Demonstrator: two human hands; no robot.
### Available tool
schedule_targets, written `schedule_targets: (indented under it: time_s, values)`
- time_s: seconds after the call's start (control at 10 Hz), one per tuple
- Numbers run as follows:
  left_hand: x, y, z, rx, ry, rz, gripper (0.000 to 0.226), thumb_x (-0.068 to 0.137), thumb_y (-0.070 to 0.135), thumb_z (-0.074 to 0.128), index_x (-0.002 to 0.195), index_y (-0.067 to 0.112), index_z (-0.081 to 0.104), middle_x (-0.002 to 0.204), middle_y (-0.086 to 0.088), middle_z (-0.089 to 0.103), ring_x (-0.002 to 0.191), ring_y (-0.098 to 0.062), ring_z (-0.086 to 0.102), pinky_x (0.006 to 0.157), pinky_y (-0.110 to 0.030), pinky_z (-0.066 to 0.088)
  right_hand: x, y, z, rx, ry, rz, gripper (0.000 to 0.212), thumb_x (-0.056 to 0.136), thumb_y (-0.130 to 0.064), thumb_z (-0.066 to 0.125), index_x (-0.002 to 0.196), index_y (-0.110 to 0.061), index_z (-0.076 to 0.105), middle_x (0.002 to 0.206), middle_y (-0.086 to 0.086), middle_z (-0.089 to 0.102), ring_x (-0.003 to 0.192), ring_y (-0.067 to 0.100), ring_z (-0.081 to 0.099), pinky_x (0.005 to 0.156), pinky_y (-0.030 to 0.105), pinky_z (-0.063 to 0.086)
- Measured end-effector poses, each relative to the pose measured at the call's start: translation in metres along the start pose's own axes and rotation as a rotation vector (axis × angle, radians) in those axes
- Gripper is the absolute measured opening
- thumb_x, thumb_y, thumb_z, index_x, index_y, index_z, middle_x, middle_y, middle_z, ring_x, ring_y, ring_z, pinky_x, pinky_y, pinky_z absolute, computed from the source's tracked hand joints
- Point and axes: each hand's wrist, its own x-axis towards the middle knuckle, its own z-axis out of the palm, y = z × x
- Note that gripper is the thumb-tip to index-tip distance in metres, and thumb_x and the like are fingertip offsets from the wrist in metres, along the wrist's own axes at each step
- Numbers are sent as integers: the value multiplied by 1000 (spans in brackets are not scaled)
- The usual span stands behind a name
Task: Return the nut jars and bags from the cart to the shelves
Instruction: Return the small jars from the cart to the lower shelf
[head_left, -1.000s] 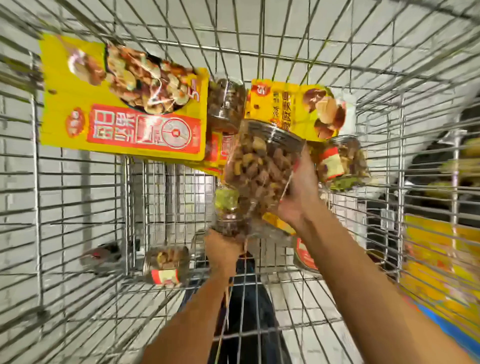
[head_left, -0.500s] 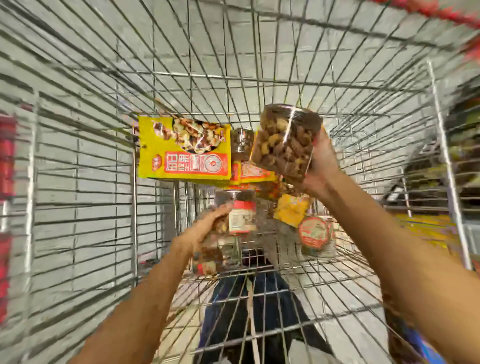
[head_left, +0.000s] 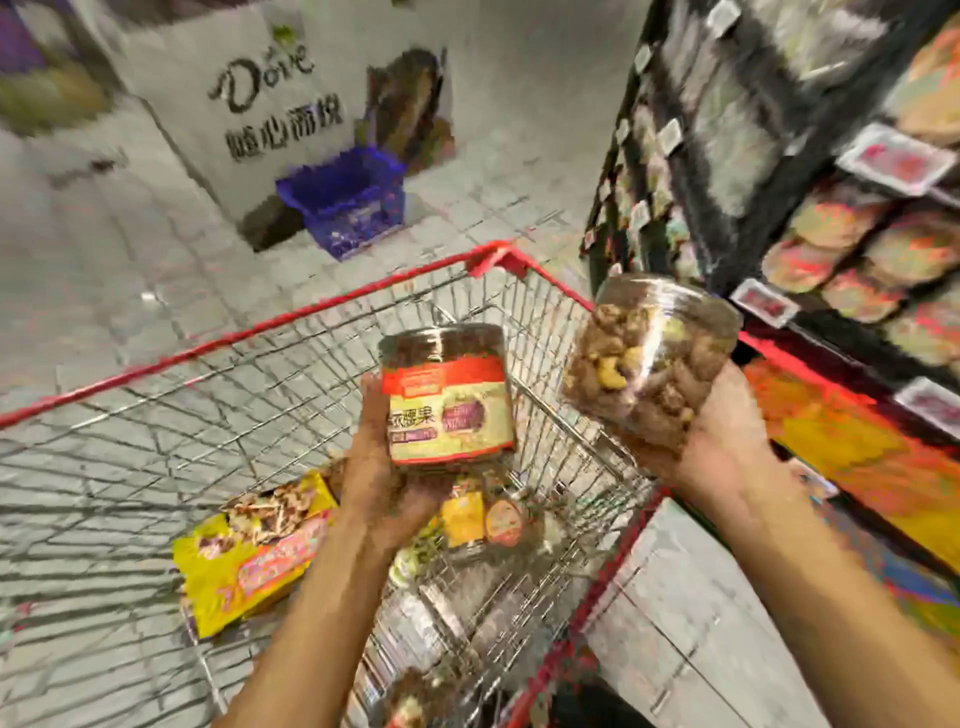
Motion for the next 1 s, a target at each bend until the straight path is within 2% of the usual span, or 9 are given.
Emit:
schedule_targets:
  time_s: [0.1, 0.2, 0.3, 0.4, 0.5, 0.6, 0.7, 0.8, 1.0]
  values:
    - [27, -28, 34, 119, -48, -77, 76, 44, 51, 86, 107, 11, 70, 100, -9, 73, 89, -23, 70, 80, -44, 57, -31, -27, -37, 140, 41, -80, 44, 83, -31, 39, 60, -15, 73, 62, -3, 64, 64, 10, 53, 82, 21, 45]
    - [66, -91, 68, 513, -126, -224, 32, 96, 20, 49, 115, -2, 60, 69, 20, 71, 73, 2, 65, 77, -10, 50, -78, -61, -103, 240, 173, -197, 56, 90, -32, 29, 59, -12, 72, 58, -1, 61, 58, 9, 52, 70, 17, 44]
    - [83, -119, 99, 1167, 404, 84, 42, 100, 8, 38, 84, -26, 56, 60, -5, 71, 71, -9, 70, 80, -13, 51, -108, -79, -143, 308, 226, -265, 45, 87, -32, 34, 64, -12, 67, 63, 11, 51, 59, 19, 49, 68, 23, 41]
    - [66, -177, 166, 237, -555, -321, 56, 63, 46, 61, 81, -6, 74, 84, -26, 71, 79, -36, 71, 68, -44, 59, -144, -103, -211, 375, 361, -333, 51, 94, -33, 30, 61, -13, 65, 55, 3, 48, 54, 13, 44, 68, 22, 40]
    - [79, -217, 204, 218, -394, -406, 69, 50, 57, 64, 100, 10, 74, 91, -13, 73, 79, -27, 71, 76, -51, 55, -160, -119, -243, 395, 369, -344, 28, 89, -31, 38, 75, -18, 58, 64, -2, 42, 57, 11, 36, 68, 22, 42]
    - [88, -270, 224, 259, -301, -390, 91, 52, 62, 64, 128, 13, 56, 102, -9, 68, 88, -23, 66, 89, -48, 48, -171, -131, -288, 277, 494, -338, 18, 77, -32, 48, 75, -21, 62, 67, 5, 57, 57, 18, 54, 65, 23, 48]
    - [92, -299, 230, 211, -258, -388, 82, 61, 61, 60, 127, 13, 56, 103, -8, 68, 88, -22, 67, 83, -47, 53, -174, -138, -314, 269, 562, -316, 11, 82, -33, 46, 76, -28, 53, 70, 10, 43, 61, 23, 48, 64, 26, 38]
    - [112, -322, 233, 220, -173, -403, 67, 77, 60, 49, 123, 12, 60, 100, -8, 69, 84, -21, 68, 77, -43, 58, -171, -147, -343, 336, 555, -310, 19, 91, -39, 37, 76, -27, 41, 66, 1, 27, 56, 16, 31, 55, 24, 26]
    - [154, -328, 230, 323, -134, -410, 76, 77, 67, 45, 132, 14, 55, 125, -14, 59, 112, -31, 57, 106, -54, 37, -138, -156, -344, 436, 504, -305, 18, 84, -39, 45, 72, -26, 43, 69, 3, 23, 58, 15, 26, 58, 26, 27]
